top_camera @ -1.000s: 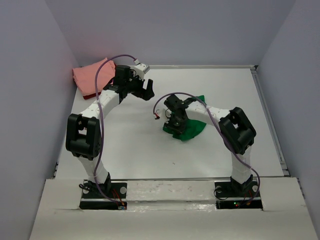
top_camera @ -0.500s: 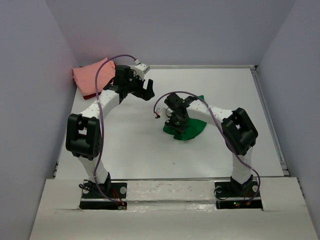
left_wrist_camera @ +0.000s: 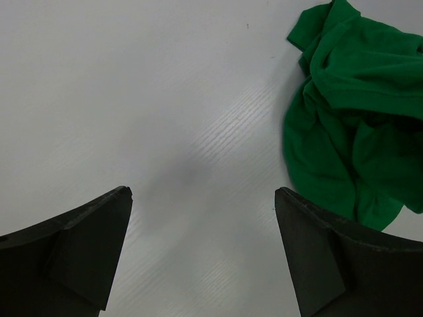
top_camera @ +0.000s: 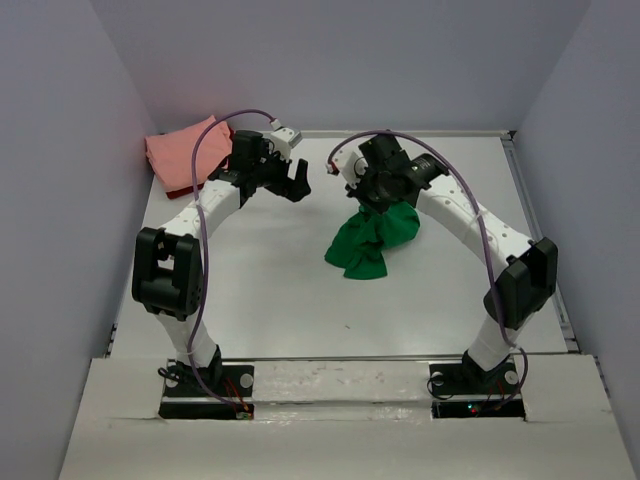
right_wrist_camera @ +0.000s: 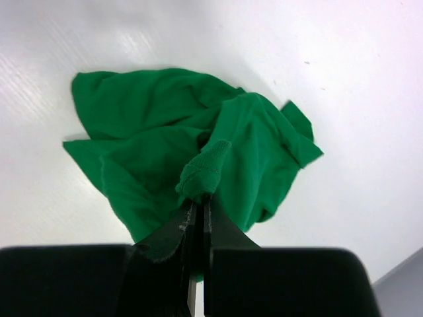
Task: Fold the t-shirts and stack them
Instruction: Flatten out the tshirt
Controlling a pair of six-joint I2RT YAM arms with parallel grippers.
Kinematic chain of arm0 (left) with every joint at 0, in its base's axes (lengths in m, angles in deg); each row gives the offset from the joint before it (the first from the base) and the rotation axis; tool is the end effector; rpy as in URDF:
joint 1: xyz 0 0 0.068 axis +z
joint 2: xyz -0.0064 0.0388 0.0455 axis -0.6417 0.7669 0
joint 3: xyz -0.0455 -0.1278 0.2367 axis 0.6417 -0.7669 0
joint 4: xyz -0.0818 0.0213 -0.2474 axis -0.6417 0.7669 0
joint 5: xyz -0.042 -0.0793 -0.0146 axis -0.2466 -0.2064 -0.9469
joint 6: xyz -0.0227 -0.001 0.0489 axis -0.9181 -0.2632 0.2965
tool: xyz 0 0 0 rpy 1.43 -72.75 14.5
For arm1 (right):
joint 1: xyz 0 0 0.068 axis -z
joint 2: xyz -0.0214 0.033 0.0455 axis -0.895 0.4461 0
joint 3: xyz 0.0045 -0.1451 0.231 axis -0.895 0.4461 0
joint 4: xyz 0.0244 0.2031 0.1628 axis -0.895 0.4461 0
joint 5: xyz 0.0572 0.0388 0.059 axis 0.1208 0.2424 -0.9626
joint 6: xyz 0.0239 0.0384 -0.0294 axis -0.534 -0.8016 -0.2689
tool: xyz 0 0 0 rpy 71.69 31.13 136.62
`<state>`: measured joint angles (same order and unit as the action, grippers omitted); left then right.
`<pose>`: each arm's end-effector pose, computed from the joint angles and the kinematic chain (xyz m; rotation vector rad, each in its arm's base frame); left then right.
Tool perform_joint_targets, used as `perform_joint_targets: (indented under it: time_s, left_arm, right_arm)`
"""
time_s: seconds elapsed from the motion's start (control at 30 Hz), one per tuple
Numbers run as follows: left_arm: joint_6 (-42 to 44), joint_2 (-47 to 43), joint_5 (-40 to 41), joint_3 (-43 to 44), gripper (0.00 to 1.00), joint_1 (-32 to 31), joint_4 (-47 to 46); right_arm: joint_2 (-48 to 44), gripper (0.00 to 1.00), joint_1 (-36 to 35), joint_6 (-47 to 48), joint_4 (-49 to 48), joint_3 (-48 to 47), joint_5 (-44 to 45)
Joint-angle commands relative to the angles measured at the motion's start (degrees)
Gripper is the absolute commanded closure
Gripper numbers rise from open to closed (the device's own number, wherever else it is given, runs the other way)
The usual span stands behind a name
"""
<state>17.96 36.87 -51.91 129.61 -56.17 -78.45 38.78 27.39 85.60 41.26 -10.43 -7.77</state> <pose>0.3899 -0.1317 0.2872 0.7655 1.8867 -0.5879 0.3038 0.2223 0.3369 -1.3757 2.1023 0.0625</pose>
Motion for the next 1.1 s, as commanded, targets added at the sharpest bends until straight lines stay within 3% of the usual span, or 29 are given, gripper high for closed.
perform_joint_targets:
  time_s: [0.0, 0.47, 1.07]
  left_arm:
    - [0.09, -3.19, -0.76, 1.64, 0.01, -0.45, -1.13]
    - [0.0, -4.68, -0.94, 0.67, 0.01, -2.29, -0.95]
    - [0.0, -6.09, -0.67, -1.88, 0.01, -3.88, -1.65]
  right_arm:
    - [-1.28, 1.0, 1.4, 0.68, 1.45, -1.67, 6.22]
    - [-4.71, 1.0, 12.91, 3.22, -6.1, 5.35, 20.02]
    - [2.49, 1.0, 31.72, 1.03, -15.95, 11.77, 29.25]
